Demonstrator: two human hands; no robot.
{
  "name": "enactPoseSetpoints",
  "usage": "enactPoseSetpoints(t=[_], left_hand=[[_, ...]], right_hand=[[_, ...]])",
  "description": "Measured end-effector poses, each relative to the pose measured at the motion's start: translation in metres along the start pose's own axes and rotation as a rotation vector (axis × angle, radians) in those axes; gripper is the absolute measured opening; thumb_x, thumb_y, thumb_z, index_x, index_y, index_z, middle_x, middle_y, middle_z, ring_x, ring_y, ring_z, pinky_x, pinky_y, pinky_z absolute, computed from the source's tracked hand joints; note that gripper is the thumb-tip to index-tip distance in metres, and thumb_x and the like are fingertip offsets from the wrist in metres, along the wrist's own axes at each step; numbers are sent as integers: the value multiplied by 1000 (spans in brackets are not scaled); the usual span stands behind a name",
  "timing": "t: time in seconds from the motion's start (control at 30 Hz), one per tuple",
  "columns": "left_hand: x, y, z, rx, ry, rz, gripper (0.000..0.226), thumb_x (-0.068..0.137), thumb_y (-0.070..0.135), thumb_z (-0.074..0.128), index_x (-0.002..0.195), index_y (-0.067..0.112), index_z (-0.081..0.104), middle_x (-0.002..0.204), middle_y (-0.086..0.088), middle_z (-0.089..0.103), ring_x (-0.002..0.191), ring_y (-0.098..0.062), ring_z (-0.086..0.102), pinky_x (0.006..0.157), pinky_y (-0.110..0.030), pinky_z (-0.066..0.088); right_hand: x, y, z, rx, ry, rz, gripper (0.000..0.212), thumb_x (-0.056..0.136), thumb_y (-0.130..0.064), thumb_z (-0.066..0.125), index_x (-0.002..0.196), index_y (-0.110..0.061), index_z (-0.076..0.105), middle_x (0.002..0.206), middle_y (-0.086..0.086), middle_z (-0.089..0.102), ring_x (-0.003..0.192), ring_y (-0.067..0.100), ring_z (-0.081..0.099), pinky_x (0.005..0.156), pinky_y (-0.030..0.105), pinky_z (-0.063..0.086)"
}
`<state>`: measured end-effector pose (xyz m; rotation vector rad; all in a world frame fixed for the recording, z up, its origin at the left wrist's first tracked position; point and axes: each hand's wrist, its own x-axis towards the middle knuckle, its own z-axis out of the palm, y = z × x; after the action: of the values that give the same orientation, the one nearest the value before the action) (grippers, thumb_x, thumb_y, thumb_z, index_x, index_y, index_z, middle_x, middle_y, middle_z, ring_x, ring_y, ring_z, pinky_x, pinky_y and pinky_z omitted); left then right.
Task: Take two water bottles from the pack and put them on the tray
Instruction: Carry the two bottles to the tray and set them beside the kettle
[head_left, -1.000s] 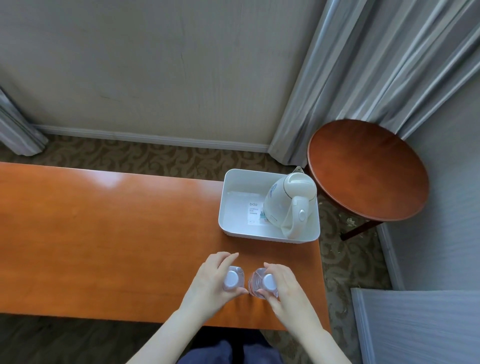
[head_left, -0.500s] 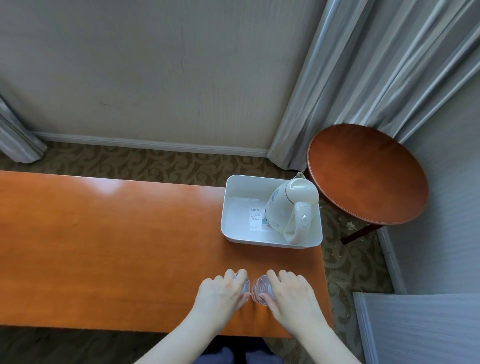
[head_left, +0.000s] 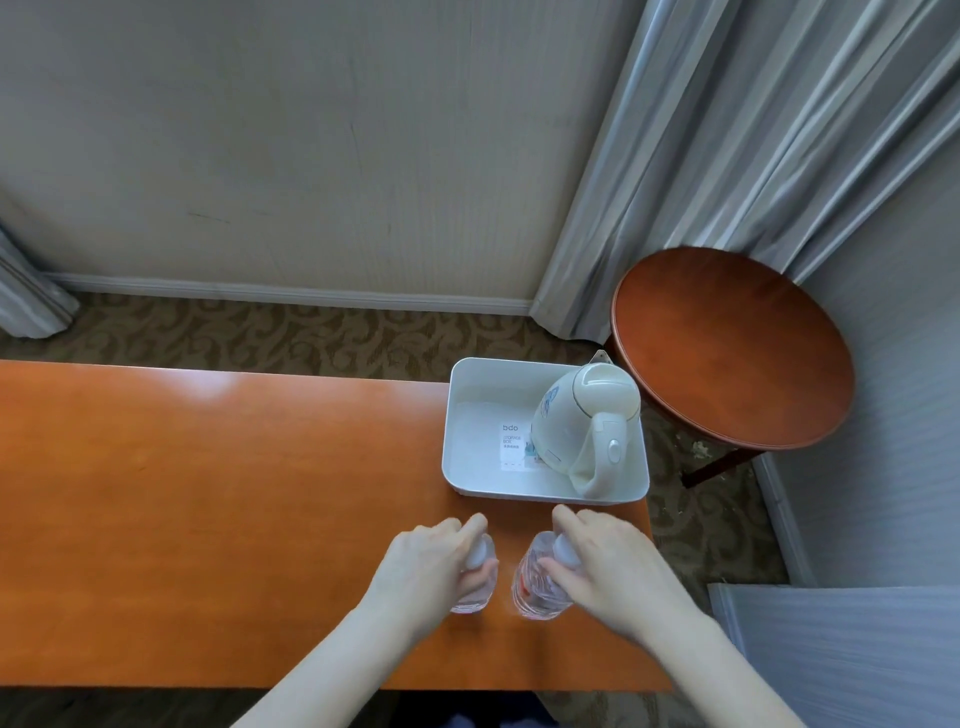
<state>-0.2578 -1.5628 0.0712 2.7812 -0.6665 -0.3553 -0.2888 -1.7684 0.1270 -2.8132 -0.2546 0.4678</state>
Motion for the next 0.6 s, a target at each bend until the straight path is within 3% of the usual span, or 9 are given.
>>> enactPoseSetpoints(t=[0.03, 0.13, 0.23, 0.37, 0.47, 0.6], left_hand=[[3, -1, -13, 20, 47, 42, 35, 80, 56, 36, 91, 26, 50, 63, 4, 63, 49, -22, 62, 42, -26, 40], [18, -2, -50, -6, 196, 84, 43, 80, 58, 33, 91, 22, 54, 68, 1, 65, 58, -28, 62, 48, -31, 44], [44, -8, -82, -43, 169, 51, 36, 86, 53, 49, 87, 17, 47, 76, -3, 63, 71, -33, 58, 56, -34, 41], [90, -18, -112, -95, 222, 57, 38, 85, 50, 57, 82, 15, 41, 70, -4, 55, 71, -34, 55, 58, -36, 41], [129, -25, -119, -79, 243, 50, 39, 85, 47, 59, 80, 19, 33, 68, -3, 47, 67, -31, 48, 58, -33, 33], [177, -33, -114, -67, 241, -5, 35, 87, 46, 57, 90, 14, 45, 75, -8, 51, 70, -30, 45, 59, -32, 32]], right_hand=[[4, -1, -14, 6, 34, -8, 28, 88, -47, 46, 97, -21, 44, 95, 1, 62, 92, 23, 57, 72, 32, 43], [18, -1, -47, 37, 82, -43, 29, 86, -46, 50, 84, -20, 37, 84, 1, 61, 85, 26, 57, 66, 35, 40], [40, 1, -76, 18, 130, -100, 32, 84, -43, 56, 79, -21, 33, 73, -3, 47, 78, 27, 55, 61, 32, 32], [83, 6, -101, -24, 227, -120, 29, 82, -40, 60, 84, -15, 46, 71, 0, 52, 75, 29, 57, 63, 37, 42], [120, 13, -109, -31, 259, -102, 30, 82, -42, 60, 87, -16, 46, 79, 7, 63, 76, 29, 57, 65, 39, 46], [168, 27, -99, -64, 264, -66, 32, 83, -42, 57, 88, -13, 43, 81, 10, 62, 81, 37, 57, 65, 39, 45]])
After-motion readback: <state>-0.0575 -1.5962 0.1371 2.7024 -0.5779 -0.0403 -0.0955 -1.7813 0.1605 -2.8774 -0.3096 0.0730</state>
